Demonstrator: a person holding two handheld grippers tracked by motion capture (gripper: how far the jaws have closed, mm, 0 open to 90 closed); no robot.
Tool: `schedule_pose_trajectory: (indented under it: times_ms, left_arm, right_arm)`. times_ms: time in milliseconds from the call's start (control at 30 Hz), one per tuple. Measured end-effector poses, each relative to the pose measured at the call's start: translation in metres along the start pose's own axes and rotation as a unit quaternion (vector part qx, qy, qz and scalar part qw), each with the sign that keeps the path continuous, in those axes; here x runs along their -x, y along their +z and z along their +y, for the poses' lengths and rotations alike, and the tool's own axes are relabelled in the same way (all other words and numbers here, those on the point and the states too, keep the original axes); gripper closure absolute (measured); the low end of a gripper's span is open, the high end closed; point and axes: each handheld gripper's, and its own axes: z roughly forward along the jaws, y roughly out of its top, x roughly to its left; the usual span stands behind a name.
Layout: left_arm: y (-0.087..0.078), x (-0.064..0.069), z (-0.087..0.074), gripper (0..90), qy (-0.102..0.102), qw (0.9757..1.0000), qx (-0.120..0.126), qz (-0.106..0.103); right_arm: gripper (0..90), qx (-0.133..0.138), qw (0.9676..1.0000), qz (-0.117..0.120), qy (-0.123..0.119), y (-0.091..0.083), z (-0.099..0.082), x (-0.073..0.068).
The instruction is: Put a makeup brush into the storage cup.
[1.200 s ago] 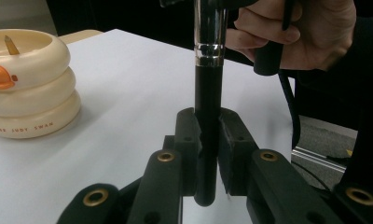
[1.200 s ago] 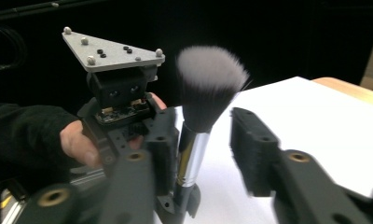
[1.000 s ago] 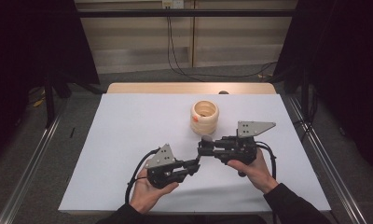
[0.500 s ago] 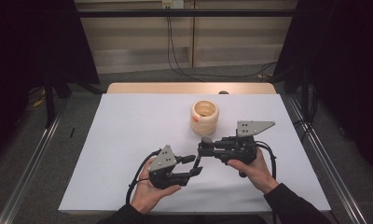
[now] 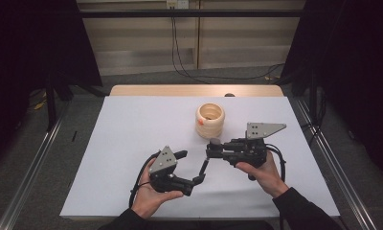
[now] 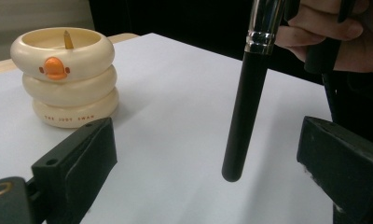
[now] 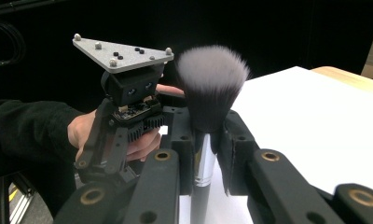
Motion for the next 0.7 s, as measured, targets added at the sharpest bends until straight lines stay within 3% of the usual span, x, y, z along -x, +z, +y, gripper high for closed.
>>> schedule_pose_trajectory:
  times_ms: [100,167,233,267,433,467,500,600,700]
  left_arm:
    - [-0.002,-0.002,0.001,2.4,-0.013,0.9999,-0.006,0.009]
    - [-0.003,-0.002,0.0,2.6,-0.005,0.9999,-0.012,0.011]
    - [-0.004,-0.003,0.0,2.4,-0.014,0.9995,-0.018,0.021]
    - [-0.005,-0.004,0.0,2.8,-0.021,0.9996,-0.016,0.011]
    - [-0.016,-0.007,0.001,1.5,-0.013,0.9993,-0.021,0.03]
    - [-0.018,-0.007,0.0,1.3,-0.009,0.9992,-0.017,0.035]
    - [-0.02,-0.008,-0.001,1.4,-0.009,0.9995,-0.012,0.027]
    - [-0.028,-0.008,-0.001,1.1,-0.002,0.9989,-0.004,0.047]
    - [-0.035,-0.009,-0.001,1.5,-0.007,0.9987,0.003,0.049]
  right_arm:
    - [77.9,-0.002,1.0,-0.007,-0.003,-0.002,0.001,0.0]
    - [77.9,-0.001,0.9999,-0.012,-0.002,-0.003,0.001,0.001]
    - [77.9,-0.001,0.9999,-0.016,-0.002,-0.004,0.001,0.002]
    - [77.9,-0.001,0.9999,-0.015,-0.002,-0.004,0.0,0.003]
    - [77.9,0.0,0.9998,-0.021,-0.007,-0.005,0.001,0.003]
    - [77.9,-0.001,0.9997,-0.025,-0.008,-0.006,0.001,0.003]
    - [77.9,-0.001,0.9996,-0.026,-0.007,-0.007,0.001,0.004]
    - [77.9,0.003,0.9994,-0.032,-0.007,-0.009,0.002,0.005]
    - [77.9,0.004,0.9992,-0.037,-0.014,-0.01,0.002,0.004]
